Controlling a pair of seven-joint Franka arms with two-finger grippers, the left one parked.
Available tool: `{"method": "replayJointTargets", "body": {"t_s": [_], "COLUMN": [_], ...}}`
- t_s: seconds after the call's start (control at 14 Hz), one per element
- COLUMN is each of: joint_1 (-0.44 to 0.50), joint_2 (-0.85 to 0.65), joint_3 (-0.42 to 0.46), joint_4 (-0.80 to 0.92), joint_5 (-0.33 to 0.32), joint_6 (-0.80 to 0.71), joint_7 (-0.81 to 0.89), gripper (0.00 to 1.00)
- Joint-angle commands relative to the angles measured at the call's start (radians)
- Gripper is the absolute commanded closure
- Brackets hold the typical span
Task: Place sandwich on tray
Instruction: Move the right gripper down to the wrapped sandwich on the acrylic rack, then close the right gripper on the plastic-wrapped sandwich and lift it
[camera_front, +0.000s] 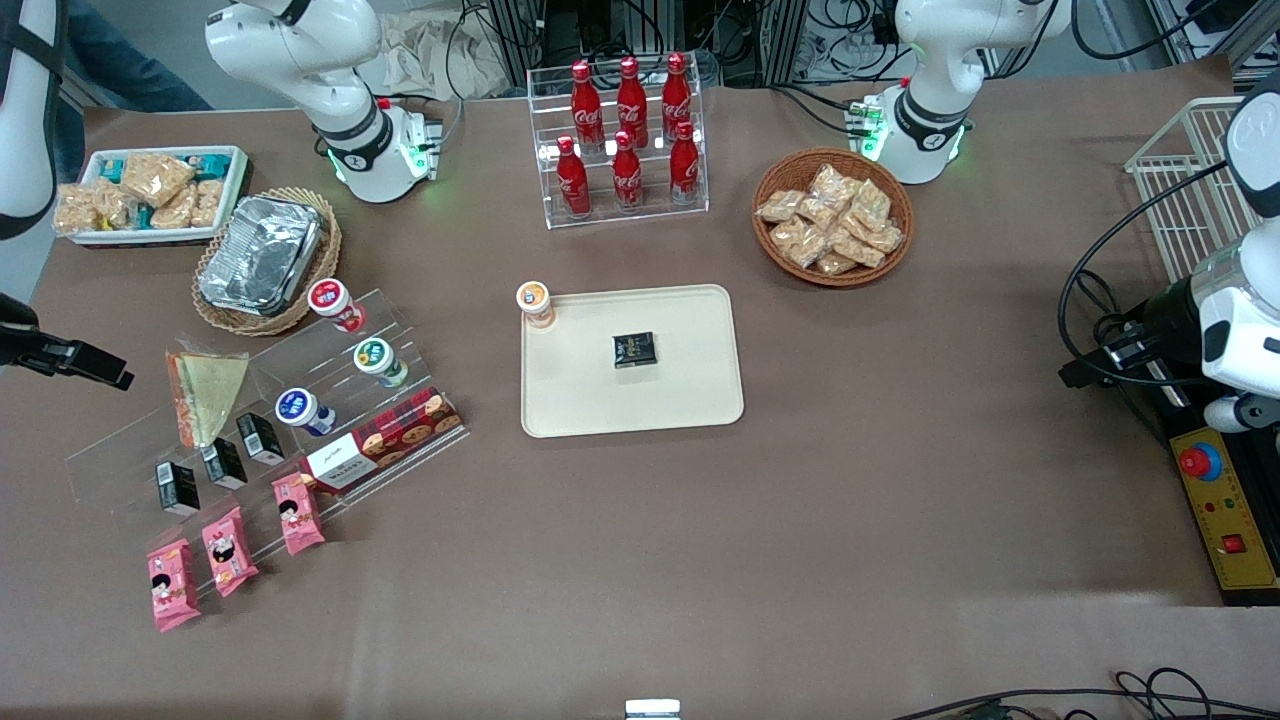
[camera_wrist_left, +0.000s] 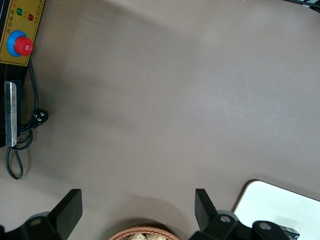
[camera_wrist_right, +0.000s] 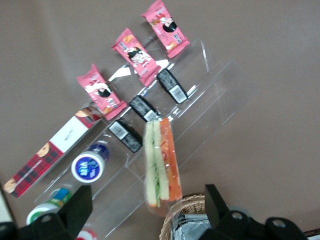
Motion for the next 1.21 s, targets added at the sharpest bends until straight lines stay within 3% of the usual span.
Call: {"method": "replayJointTargets", "body": {"t_s": [0.0,1.14], "joint_1": [-0.004,-0.018], "joint_2": [-0.012,0.012], "joint_3": [0.004,0.003], "joint_4": [-0.103,-0.358], "joint_5": [0.01,0.015], "joint_6": [0.107,0.388], "joint_7": [-0.022,-0.048], "gripper": [0.0,0.0]}}
